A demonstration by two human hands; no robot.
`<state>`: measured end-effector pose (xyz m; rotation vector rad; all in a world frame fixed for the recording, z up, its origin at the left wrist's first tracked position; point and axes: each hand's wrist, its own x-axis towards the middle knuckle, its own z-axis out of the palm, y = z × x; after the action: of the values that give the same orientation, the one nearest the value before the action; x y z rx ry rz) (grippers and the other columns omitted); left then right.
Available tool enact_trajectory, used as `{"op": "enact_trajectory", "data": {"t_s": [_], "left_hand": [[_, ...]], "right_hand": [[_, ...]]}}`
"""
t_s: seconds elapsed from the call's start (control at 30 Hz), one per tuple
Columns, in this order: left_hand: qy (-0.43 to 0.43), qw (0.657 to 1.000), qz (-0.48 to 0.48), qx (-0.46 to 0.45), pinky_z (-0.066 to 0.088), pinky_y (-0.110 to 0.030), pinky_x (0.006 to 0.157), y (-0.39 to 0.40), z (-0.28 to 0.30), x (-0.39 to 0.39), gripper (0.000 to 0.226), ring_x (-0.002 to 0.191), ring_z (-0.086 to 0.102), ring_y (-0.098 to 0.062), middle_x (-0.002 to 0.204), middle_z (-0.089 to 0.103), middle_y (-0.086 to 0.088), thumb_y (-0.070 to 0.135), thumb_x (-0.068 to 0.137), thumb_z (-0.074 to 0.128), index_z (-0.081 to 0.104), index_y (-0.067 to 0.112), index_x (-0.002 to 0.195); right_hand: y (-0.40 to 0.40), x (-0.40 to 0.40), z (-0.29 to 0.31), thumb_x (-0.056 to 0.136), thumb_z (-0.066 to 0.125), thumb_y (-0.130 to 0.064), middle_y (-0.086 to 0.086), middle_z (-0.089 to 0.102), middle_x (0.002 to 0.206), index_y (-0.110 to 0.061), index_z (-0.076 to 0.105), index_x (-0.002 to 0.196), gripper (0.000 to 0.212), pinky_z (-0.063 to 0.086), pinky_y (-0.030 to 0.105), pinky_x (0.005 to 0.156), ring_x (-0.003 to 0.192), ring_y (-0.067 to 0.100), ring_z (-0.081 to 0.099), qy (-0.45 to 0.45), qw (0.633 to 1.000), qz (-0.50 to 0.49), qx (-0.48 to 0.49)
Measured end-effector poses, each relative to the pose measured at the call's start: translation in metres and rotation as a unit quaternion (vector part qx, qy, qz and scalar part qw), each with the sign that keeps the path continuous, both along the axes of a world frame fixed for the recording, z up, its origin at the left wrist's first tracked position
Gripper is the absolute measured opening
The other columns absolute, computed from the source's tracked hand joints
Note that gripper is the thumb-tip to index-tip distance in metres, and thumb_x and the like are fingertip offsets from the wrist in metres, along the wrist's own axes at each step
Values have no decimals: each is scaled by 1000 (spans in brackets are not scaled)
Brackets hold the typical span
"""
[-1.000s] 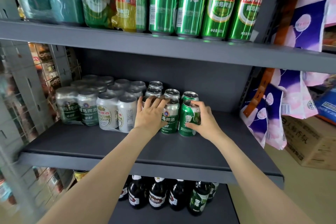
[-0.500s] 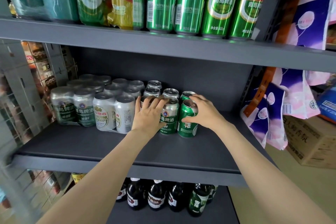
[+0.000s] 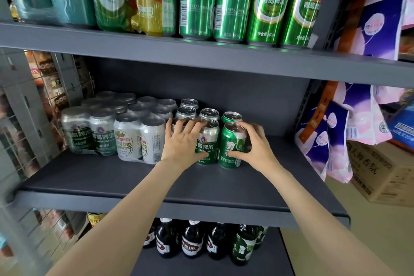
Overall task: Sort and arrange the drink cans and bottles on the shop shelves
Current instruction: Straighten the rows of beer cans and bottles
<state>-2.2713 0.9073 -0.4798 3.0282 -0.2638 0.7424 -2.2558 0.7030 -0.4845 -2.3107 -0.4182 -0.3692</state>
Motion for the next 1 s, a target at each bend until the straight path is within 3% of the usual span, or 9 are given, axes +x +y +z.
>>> {"op": "enact_trajectory", "data": {"t_s": [0.07,0.13,0.37,0.5,0.57,0.7,0.8,0.87,1.0], "left_hand": [[0,1000,4,-3,-5,-48,114,-2,-1,0,82,132,22,-22,138,32,9,62,79,54,16,29,143],[-1,1000,13,-3,-4,-48,114,-5,-1,0,80,132,23,-22,138,33,9,61,79,54,17,29,142],[-12,1000,5,6,-3,-49,115,-3,-1,1,78,134,22,-22,138,32,7,54,83,55,14,29,144],[6,1000,-1,21,-6,-50,114,0,2,-1,84,143,2,-24,154,9,6,51,87,53,0,28,148],[-20,1000,-13,8,-1,-49,114,4,-4,-10,87,144,0,-26,157,3,2,45,86,56,-1,25,149],[-102,990,-61,-81,37,-50,101,24,-34,-48,73,124,49,-34,136,50,-13,17,68,78,45,5,133],[-61,985,-43,-154,41,-43,98,42,-54,-76,50,122,49,-31,133,50,-11,12,81,64,49,4,128],[-44,981,-23,-190,41,-43,95,44,-65,-85,42,119,49,-30,130,52,-9,17,88,54,50,6,128],[-40,990,-12,-138,49,-41,81,38,-82,-93,43,92,65,-24,101,69,-3,30,83,34,67,11,104]], "right_hand": [[-3,2,-1,67,83,-18,1,44,125,-26,41,135,80,45,37,100,113,18,51,26,1000,5,15],[-2,3,-1,68,82,-16,2,48,124,-28,40,135,80,47,42,97,111,21,55,41,999,11,15],[-4,8,0,73,78,-14,5,53,124,-40,37,134,78,45,46,98,108,26,58,77,997,20,16],[2,5,3,72,79,-15,8,55,119,-40,36,133,79,45,45,97,107,29,56,81,997,-16,6],[7,1,5,75,77,-14,11,53,121,-37,33,137,80,41,39,101,114,28,51,81,996,-28,4],[7,-22,9,79,74,-16,15,36,134,-35,11,148,96,31,36,105,126,28,40,82,996,-41,2],[-6,-41,9,77,76,-20,18,29,144,-35,3,148,103,35,46,107,129,32,39,99,994,-55,-1],[-17,-51,7,76,77,-27,17,28,147,-31,4,149,103,35,43,107,133,29,35,129,989,-53,-53],[-23,-73,-11,77,74,-38,13,32,146,-25,15,148,94,32,36,106,135,26,32,200,972,-43,-116]]}}
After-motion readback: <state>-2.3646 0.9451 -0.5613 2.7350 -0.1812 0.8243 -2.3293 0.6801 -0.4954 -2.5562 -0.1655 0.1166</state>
